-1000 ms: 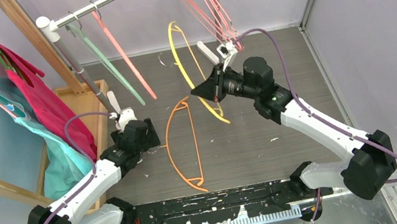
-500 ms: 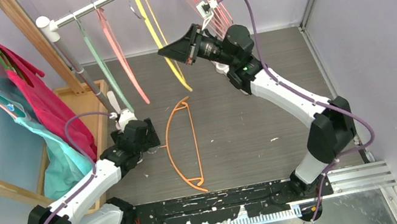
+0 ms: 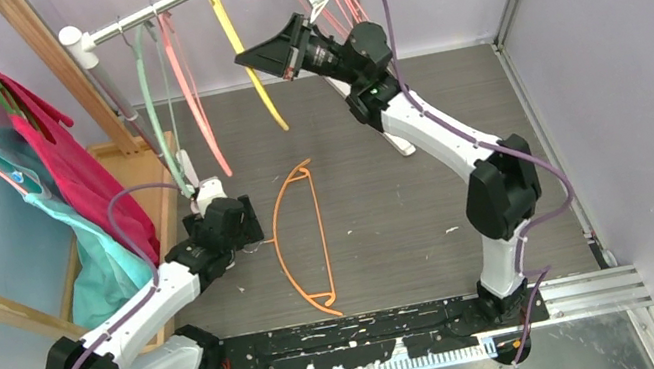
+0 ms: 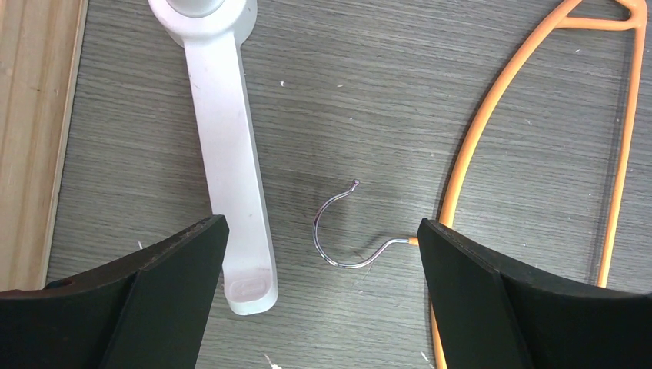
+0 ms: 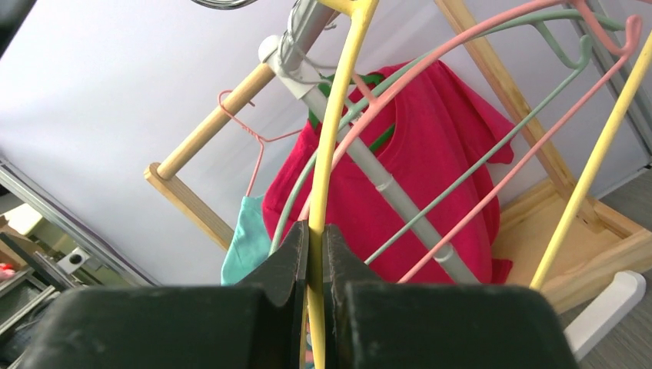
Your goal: Organize the hangers
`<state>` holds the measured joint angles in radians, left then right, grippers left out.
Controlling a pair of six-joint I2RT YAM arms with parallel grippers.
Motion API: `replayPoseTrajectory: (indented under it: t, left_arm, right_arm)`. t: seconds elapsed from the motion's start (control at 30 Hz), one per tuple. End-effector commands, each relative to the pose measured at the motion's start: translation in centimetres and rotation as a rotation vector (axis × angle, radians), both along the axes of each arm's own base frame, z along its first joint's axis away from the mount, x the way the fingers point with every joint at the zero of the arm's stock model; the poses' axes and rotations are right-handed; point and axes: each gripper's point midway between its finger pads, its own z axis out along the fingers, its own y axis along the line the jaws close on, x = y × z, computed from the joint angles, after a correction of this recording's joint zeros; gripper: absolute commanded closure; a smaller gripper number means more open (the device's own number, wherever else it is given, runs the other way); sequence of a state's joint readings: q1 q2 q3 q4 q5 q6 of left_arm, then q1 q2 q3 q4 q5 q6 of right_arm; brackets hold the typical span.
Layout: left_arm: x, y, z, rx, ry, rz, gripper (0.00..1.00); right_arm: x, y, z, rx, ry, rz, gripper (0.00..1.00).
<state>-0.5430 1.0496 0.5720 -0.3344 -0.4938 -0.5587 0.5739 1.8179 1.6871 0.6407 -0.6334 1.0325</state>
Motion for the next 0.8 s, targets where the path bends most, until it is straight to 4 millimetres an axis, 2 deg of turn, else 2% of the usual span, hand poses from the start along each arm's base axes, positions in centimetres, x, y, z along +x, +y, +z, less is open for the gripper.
replayPoseTrajectory:
  t: [0.0, 0.33, 0.57, 0.77]
  left_arm:
    - [1.3, 0.0, 2.0, 0.001, -0.063, 0.018, 0.02]
    - [1.1, 0.3, 1.8, 0.008, -0.061, 0.023, 0.02]
    - [1.1, 0.2, 1.9, 0.002, -0.064, 0.025, 0.02]
    - [1.0, 0.2, 1.9, -0.004, -0.065, 0.026, 0.02]
  right_arm:
    - [-1.4, 0.2, 5.2, 0.122, -0.130, 0.039, 0.99]
    - [-0.1, 3.0, 2.1, 0.085, -0.072, 0.057, 0.99]
    - [-1.3, 6.1, -0.4, -0.023, -0.074, 0.070, 0.99]
    - [-1.3, 7.1, -2.8, -0.070, -0.039, 0.093, 0.99]
